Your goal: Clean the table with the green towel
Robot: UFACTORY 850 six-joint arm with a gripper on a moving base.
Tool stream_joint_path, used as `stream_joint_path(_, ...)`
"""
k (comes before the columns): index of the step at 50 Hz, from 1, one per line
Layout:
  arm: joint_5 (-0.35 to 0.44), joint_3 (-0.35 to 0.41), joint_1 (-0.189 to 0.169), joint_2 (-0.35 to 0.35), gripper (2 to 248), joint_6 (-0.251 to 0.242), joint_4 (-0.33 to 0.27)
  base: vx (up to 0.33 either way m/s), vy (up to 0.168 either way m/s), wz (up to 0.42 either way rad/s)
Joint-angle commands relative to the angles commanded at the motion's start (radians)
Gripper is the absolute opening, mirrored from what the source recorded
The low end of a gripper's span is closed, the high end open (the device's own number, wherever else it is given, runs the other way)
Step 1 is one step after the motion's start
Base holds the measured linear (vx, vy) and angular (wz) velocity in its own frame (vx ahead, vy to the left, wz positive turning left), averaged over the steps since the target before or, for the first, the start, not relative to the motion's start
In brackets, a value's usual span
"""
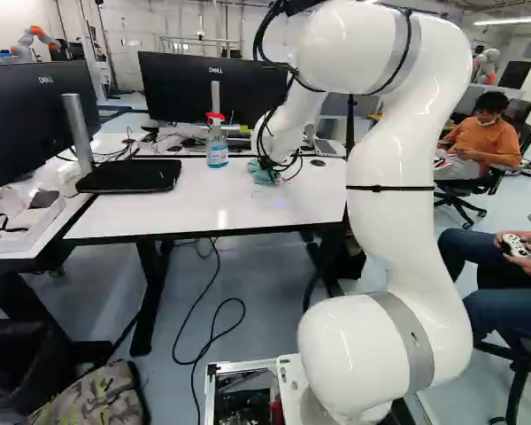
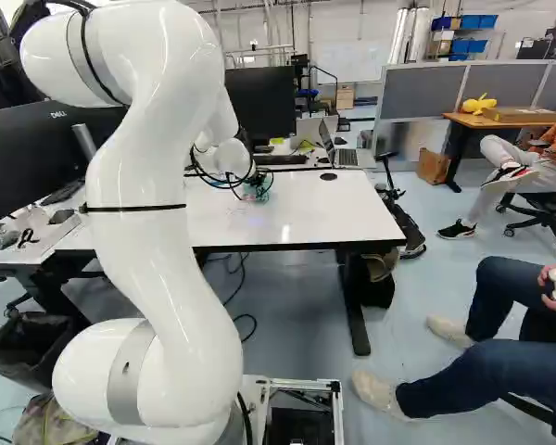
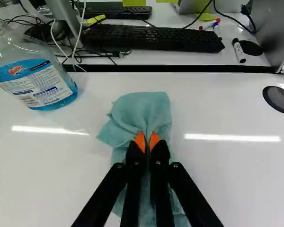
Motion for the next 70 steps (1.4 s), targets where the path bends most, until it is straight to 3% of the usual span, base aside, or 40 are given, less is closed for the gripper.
stream_joint_path(34, -0.089, 0.000, 0.000, 0.000, 31, 0.000, 0.000, 0.000, 0.000, 0.000)
stream_joint_path(70, -0.111, 0.000, 0.000, 0.000, 31, 0.000, 0.000, 0.000, 0.000, 0.000)
